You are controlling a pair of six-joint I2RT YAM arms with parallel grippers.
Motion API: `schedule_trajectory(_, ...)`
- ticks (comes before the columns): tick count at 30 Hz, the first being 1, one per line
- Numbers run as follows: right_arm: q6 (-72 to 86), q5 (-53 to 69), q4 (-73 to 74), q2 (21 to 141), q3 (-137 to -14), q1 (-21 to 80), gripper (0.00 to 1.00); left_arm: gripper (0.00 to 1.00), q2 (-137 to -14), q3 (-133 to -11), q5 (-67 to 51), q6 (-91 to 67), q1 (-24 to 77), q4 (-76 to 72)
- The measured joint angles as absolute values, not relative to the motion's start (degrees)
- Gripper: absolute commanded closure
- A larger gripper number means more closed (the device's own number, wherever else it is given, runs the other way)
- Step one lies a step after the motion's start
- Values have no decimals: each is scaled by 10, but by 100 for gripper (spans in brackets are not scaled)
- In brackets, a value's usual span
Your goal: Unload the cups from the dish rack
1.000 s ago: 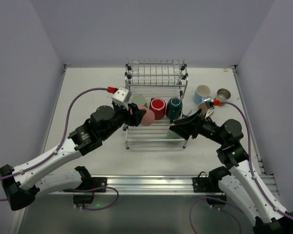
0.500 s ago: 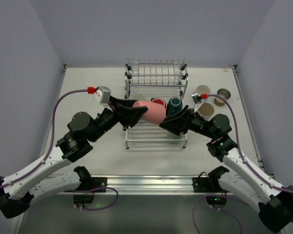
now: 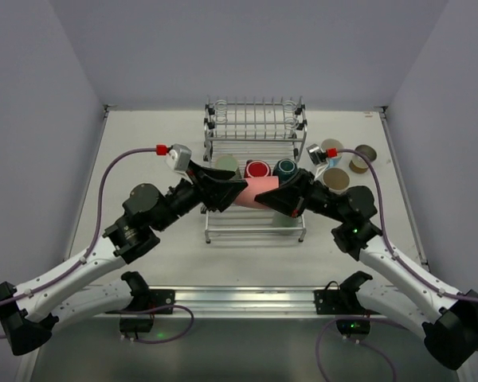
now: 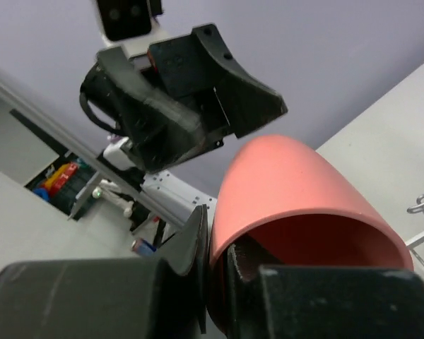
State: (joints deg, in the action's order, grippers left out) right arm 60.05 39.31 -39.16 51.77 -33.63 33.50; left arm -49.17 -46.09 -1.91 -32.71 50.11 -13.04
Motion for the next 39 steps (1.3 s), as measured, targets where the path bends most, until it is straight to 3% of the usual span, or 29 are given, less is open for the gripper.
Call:
schedule_trajectory(3, 574, 366, -341, 500, -348, 336, 100, 1, -487, -461, -30, -315, 510, -119)
schedule_trajectory(4, 560, 349, -299, 494, -360, 335, 100, 0, -484, -462, -28, -307, 511, -109)
schedule_trajectory(13, 360, 116, 109, 500, -577, 306, 100, 0, -413, -470, 65, -228, 511, 67)
schedule_trajectory(20, 244, -71, 304, 515, -654, 107, 100, 0, -362, -461, 110, -180, 511, 169)
schedule_trajectory(26, 204, -128, 349, 588, -632, -16, 100, 0, -329, -414, 111, -167, 511, 190)
schedule_trajectory(39, 207, -83, 327, 780, -583, -65, 100, 0, -309, -404, 95, -153, 511, 198)
